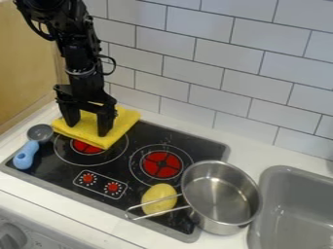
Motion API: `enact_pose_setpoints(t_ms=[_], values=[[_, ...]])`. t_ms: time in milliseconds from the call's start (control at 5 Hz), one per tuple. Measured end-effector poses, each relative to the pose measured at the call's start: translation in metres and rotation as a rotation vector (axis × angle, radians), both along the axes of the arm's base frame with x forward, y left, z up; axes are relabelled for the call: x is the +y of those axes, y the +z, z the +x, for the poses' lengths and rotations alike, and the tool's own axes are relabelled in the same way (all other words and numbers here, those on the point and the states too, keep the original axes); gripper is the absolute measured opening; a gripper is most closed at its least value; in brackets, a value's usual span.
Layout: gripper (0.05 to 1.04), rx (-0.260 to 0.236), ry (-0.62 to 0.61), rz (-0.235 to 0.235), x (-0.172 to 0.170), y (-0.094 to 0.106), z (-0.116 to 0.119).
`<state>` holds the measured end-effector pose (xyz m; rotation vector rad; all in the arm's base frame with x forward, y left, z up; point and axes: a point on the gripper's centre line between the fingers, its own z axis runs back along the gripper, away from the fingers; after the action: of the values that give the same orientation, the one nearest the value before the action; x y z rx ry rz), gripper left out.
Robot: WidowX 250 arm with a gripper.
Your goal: Move the yellow cloth to the left stove
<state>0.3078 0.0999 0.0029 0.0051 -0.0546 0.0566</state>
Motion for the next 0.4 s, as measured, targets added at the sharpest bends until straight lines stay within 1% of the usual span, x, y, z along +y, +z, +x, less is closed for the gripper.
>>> enact_pose_setpoints(t_ms=[200,400], values=[[0.999,0.003,-0.001,-0.002,0.000,0.000,0.000],[0.999,-0.019,0.011,0.010,0.000,0.011,-0.001]])
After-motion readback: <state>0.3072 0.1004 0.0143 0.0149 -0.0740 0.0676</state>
